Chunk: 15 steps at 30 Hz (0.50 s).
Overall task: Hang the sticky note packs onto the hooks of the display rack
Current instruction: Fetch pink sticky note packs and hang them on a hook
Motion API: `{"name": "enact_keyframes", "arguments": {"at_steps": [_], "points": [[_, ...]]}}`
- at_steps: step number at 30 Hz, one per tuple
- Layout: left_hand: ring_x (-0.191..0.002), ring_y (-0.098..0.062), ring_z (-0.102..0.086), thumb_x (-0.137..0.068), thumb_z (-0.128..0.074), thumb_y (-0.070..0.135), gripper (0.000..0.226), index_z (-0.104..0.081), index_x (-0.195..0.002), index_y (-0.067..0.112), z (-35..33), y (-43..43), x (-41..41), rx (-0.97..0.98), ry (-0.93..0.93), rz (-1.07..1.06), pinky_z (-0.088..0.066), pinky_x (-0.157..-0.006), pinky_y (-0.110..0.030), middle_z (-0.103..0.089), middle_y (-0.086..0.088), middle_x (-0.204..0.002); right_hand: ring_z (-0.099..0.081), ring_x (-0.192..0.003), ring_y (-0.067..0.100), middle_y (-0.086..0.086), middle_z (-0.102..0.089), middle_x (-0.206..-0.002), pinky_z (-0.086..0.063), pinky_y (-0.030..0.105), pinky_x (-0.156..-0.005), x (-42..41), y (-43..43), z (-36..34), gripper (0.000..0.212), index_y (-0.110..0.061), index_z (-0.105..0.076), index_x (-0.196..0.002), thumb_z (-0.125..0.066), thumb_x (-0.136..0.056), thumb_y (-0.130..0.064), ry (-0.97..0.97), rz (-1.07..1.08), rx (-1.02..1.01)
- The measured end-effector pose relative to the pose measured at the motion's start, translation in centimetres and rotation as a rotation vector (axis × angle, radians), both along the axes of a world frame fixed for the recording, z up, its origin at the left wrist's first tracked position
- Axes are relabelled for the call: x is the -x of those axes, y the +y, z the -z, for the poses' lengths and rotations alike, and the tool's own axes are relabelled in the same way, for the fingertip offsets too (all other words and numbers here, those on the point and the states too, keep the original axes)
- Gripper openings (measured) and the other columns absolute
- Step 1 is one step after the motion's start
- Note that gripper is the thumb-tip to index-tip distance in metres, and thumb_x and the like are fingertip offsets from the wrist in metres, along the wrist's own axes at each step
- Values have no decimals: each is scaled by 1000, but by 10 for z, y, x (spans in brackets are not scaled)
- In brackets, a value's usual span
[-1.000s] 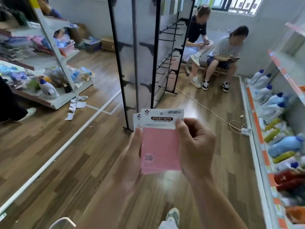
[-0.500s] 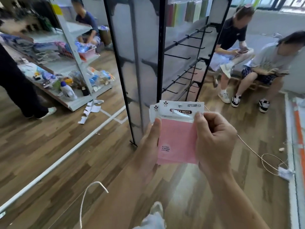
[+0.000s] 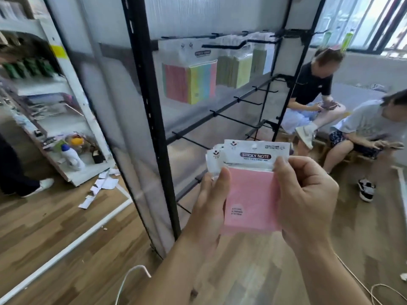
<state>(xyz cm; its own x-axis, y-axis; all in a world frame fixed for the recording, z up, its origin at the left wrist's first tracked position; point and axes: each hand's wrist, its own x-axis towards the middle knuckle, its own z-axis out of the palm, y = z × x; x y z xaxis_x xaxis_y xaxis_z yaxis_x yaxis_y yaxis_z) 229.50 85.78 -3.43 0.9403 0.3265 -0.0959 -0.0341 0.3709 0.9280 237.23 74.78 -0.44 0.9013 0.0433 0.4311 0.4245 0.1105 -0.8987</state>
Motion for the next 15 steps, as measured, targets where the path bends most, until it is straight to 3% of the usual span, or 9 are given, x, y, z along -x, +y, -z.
{"name": "enact_keyframes", "arguments": {"at_steps": [2, 6, 11, 15], "points": [[-100, -22, -71, -66, -54, 71, 76, -53, -132, 32, -3, -3, -38, -8, -19, -10, -59, -74, -35, -72, -4, -114, -52, -55, 4, -9, -63, -60, -43, 21, -50, -41, -2, -3, 19, -19, -64, -70, -63, -89, -20, 0, -27, -7], [-98, -24, -72, -67, -52, 71, 72, -58, -126, 30, -4, -20, -114, -34, -25, -120, -59, -76, -42, -74, -4, -110, -59, -59, 11, -1, -68, -67, -48, 28, -52, -128, -9, -1, 21, -19, -66, -71, -63, -91, -17, -13, -94, 13], [-100, -23, -72, -72, -51, 78, 73, -57, -128, 33, -8, -54, -213, -87, 6, -272, -59, -84, -45, -73, -1, -112, -57, -58, 3, -7, -67, -67, -45, 19, -52, -237, -33, -3, 21, -21, -64, -70, -62, -90, -20, -51, -193, 42], [-97, -22, -72, -73, -51, 79, 70, -58, -126, 33, -22, -77, -283, -76, 16, -347, -59, -76, -41, -74, -2, -109, -59, -60, 10, -4, -67, -70, -46, 21, -52, -315, -45, -15, 20, -20, -64, -70, -61, -90, -22, -82, -262, 66]]}}
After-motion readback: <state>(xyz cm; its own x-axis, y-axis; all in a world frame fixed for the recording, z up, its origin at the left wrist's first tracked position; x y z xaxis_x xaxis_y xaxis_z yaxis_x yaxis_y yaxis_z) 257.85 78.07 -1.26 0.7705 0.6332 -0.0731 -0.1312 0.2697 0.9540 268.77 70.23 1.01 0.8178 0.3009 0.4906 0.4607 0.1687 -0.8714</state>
